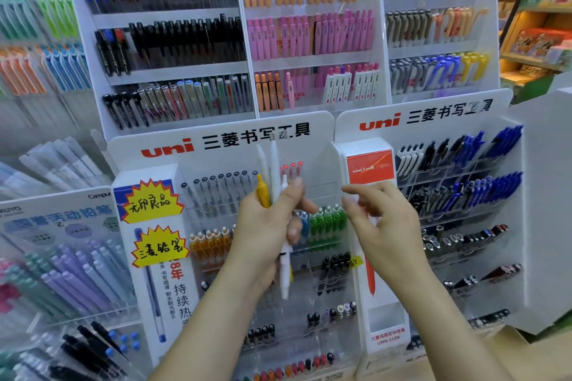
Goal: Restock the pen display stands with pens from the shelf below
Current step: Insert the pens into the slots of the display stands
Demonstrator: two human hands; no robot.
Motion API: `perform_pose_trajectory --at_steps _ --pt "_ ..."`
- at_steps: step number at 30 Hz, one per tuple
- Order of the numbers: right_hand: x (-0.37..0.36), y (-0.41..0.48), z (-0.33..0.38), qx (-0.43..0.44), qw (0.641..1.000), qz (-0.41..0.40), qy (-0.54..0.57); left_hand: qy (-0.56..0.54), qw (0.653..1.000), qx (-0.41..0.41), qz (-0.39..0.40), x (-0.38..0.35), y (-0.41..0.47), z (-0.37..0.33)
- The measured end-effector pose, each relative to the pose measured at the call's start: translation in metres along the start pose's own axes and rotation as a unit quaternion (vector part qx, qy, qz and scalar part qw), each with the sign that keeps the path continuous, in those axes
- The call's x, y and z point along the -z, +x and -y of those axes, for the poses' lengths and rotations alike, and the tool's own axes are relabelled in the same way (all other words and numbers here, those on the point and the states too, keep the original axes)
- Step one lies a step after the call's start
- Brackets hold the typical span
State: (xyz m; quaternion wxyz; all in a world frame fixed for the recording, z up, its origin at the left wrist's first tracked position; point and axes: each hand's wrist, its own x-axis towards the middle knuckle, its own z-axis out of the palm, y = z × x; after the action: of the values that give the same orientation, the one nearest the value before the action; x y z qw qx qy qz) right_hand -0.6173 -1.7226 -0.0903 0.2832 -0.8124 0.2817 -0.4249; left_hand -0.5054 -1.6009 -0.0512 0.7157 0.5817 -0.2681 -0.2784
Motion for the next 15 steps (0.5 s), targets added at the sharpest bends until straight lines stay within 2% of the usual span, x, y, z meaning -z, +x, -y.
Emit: perform_pose_trajectory --at_steps 1,2,3,5,6,8,11,15 --pt "0.004 -0.006 0.012 -0.053 0.993 0.031 0.097 -0.067 0.997 0.021 0.011 -0.002 -0.002 -0.002" --pt "0.006 -0.013 0.022 -0.116 0.969 0.097 0.197 -0.118 0.992 0.034 0.015 -0.004 -0.003 -0.002" --pt "0.006 -0.022 0.032 -0.169 0.926 0.183 0.284 -0.152 0.987 0.041 0.013 -0.006 -0.003 -0.001" --pt "0.003 -0.040 0.046 -0.219 0.842 0.329 0.366 -0.180 0.983 0.047 -0.005 -0.009 -0.004 0.002" --pt "-0.001 -0.046 0.050 -0.223 0.819 0.358 0.388 -0.179 0.983 0.046 -0.015 -0.011 -0.005 0.003" --pt "-0.007 -0.053 0.050 -0.224 0.814 0.342 0.413 -0.168 0.985 0.041 -0.024 -0.013 -0.008 0.004" --pt "-0.009 -0.056 0.046 -0.187 0.849 0.319 0.378 -0.141 0.989 0.024 -0.030 -0.014 -0.012 0.004" --pt "-0.006 -0.055 0.047 -0.205 0.844 0.329 0.370 -0.005 0.999 -0.033 -0.011 -0.014 -0.018 0.005"
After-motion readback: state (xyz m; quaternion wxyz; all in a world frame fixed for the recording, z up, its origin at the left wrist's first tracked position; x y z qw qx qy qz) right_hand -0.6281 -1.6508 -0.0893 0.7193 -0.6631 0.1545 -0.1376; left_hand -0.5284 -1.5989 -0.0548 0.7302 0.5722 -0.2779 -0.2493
